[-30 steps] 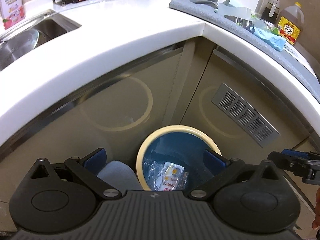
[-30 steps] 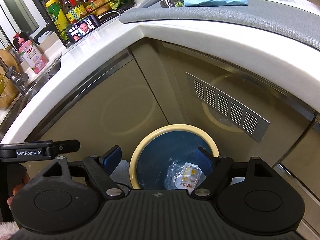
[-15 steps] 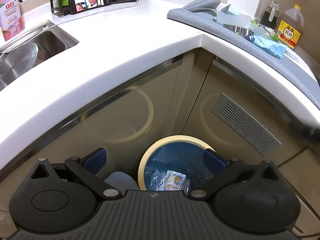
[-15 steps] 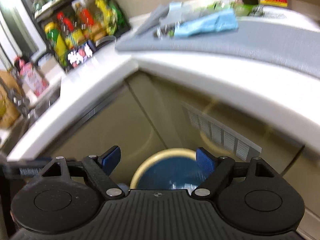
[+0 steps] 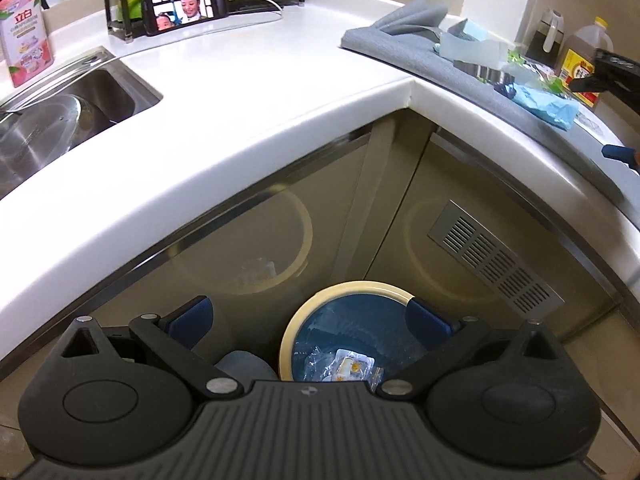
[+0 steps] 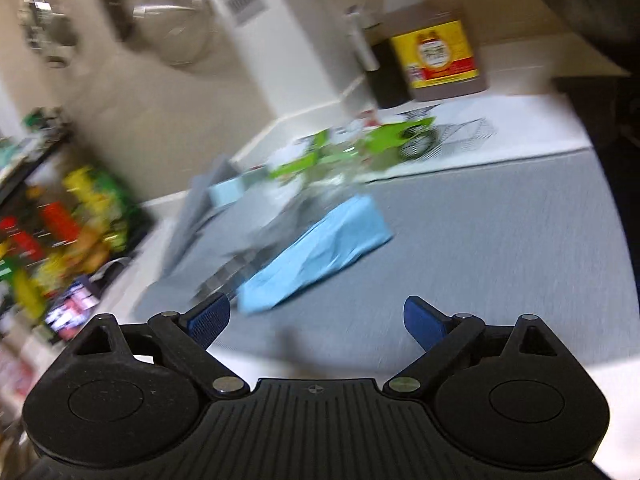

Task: Collect trash
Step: 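Move the right tool to the blue cloth and grasp it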

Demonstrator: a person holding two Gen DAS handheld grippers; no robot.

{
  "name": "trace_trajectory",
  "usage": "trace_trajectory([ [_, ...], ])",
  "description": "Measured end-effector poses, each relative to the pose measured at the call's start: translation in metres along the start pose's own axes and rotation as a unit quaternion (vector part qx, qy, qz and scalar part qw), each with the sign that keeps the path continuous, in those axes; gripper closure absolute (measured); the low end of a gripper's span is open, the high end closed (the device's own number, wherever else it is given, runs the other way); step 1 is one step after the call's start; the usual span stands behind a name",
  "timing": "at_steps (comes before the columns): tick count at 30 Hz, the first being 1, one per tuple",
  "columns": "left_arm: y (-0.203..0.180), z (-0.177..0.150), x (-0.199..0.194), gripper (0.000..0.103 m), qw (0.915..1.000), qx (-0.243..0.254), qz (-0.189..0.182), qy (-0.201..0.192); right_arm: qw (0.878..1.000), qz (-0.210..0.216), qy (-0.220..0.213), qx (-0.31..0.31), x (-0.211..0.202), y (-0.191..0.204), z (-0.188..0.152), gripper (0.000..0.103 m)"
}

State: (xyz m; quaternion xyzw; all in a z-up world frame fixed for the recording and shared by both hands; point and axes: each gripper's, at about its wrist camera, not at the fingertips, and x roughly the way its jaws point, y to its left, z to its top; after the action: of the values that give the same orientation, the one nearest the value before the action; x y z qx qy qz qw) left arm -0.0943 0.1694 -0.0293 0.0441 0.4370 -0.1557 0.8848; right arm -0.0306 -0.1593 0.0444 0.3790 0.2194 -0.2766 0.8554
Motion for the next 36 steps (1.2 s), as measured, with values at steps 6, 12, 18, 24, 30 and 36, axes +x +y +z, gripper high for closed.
trace_trajectory([
  [6,0.008,0.002,0.001,0.0,0.9999,-0.008,0.006,0.003,0.998,-0.061,0.004,-0.001,0.042,0.012,0.012,0.005],
  [12,0.012,0.003,0.003,0.0,0.9999,-0.011,0.01,0.005,0.992,-0.086,0.016,-0.088,0.073,0.025,0.005,0.001],
  [18,0.009,0.004,0.008,0.0,0.9998,-0.007,0.012,0.011,0.979,-0.11,-0.021,-0.17,0.06,0.012,0.007,0.001],
  [24,0.0,0.011,0.006,0.0,0.9999,0.009,0.009,0.002,0.974,-0.149,-0.057,-0.16,0.041,-0.034,0.027,0.001],
  [30,-0.019,0.042,-0.002,0.0,0.999,0.024,0.012,-0.035,0.989,-0.064,-0.054,-0.124,0.014,-0.053,0.023,0.0],
  [36,-0.053,0.081,-0.011,0.0,0.9943,0.058,0.018,-0.088,0.996,0.008,-0.029,-0.086,0.028,-0.033,0.022,0.0],
])
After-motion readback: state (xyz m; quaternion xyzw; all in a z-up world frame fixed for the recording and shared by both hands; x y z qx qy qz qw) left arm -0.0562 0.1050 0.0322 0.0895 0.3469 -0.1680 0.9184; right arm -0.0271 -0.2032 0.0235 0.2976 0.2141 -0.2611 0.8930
